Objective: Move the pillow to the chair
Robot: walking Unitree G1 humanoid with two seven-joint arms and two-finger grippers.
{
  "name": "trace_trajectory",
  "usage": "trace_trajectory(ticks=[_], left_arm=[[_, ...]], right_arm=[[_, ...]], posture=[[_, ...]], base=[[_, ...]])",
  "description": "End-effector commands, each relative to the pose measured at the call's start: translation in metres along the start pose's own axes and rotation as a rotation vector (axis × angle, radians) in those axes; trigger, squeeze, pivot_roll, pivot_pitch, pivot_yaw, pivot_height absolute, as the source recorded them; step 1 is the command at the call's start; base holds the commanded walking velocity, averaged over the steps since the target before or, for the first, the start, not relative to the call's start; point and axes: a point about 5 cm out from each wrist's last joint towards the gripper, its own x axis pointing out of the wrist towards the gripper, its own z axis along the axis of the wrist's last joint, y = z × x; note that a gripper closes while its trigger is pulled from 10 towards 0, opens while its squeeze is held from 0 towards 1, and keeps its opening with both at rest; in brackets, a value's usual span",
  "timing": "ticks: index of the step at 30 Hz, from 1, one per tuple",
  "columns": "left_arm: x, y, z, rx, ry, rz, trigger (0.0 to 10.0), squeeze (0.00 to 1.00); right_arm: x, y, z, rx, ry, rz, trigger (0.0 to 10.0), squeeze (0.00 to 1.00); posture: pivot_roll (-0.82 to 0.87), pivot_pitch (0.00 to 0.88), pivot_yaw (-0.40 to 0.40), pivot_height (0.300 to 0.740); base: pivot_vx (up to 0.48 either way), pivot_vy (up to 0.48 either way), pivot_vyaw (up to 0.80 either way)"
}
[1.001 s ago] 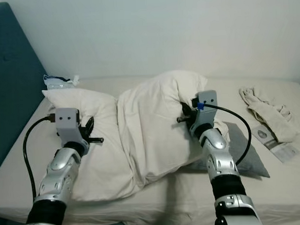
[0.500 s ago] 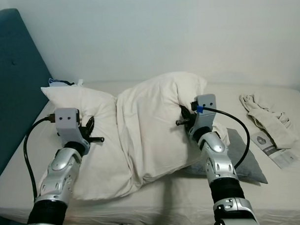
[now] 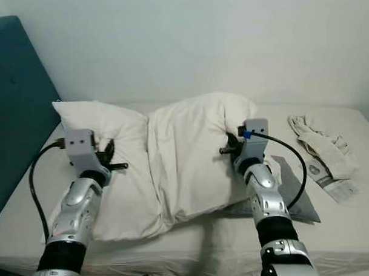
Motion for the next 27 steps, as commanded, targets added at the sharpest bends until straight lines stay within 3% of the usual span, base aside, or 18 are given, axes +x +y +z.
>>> trace_trajectory(ticks=[1,2,3,4,6,10,15,16,17,19,20,27], left_arm=[[0.016,0.001,0.037,0.013,-0.142,-0.001,10.0,0.0],[0.021,0.003,0.047,0.03,-0.171,0.005,10.0,0.0],[0.021,0.003,0.047,0.03,-0.171,0.005,10.0,0.0],[0.028,0.006,0.063,0.056,-0.217,0.013,10.0,0.0],[0.034,0.008,0.077,0.083,-0.259,0.021,10.0,0.0],[0.04,0.012,0.092,0.093,-0.294,0.035,10.0,0.0],[0.038,0.009,0.083,0.095,-0.257,0.004,10.0,0.0],[0.036,0.008,0.074,0.102,-0.219,-0.001,10.0,0.0],[0.031,0.008,0.052,0.139,-0.12,0.005,10.0,0.0],[0.027,0.009,0.039,0.167,-0.075,0.012,10.0,0.0],[0.019,0.01,0.02,0.181,-0.018,0.021,10.0,0.0],[0.005,0.008,-0.003,0.193,0.047,0.011,10.0,0.0]], right_arm=[[0.018,-0.002,0.051,-0.013,-0.209,-0.014,10.0,0.0],[0.023,-0.006,0.065,-0.005,-0.249,-0.022,10.0,0.0],[0.023,-0.006,0.065,-0.005,-0.249,-0.022,10.0,0.0],[0.03,-0.01,0.087,0.001,-0.31,-0.035,10.0,0.0],[0.034,-0.015,0.105,0.007,-0.355,-0.045,10.0,0.0],[0.038,-0.02,0.117,0.014,-0.376,-0.051,10.0,0.0],[0.036,-0.017,0.092,0.016,-0.284,-0.017,10.0,0.0],[0.034,-0.016,0.083,0.016,-0.26,-0.011,10.0,0.0],[0.029,-0.012,0.063,0.021,-0.205,-0.002,10.0,0.0],[0.025,-0.009,0.052,0.023,-0.177,0.007,10.0,0.0],[0.018,-0.002,0.032,0.03,-0.133,0.029,10.0,0.0],[0.001,0.007,0.003,0.066,-0.079,0.038,10.0,0.0]], posture=[[-0.01,0.003,-0.029,0.74],[-0.01,0.002,-0.029,0.74],[-0.01,0.002,-0.029,0.74],[-0.01,0.0,-0.028,0.74],[-0.01,0.0,-0.031,0.74],[-0.01,0.0,-0.032,0.74],[-0.01,0.0,-0.033,0.74],[0.0,0.0,-0.032,0.74],[0.0,0.0,-0.031,0.74],[0.0,0.0,-0.031,0.74],[0.0,0.002,-0.029,0.74],[0.01,0.013,-0.031,0.74]], base=[[0.0,0.0,0.0],[0.0,0.0,0.0],[0.0,0.0,0.0],[0.0,0.0,0.0],[0.0,0.0,0.0],[0.0,0.0,0.0],[0.0,0.0,0.0],[0.0,0.0,0.0],[0.0,0.0,0.0],[0.0,0.0,0.0],[0.0,0.0,0.0],[0.0,0.0,0.0]])
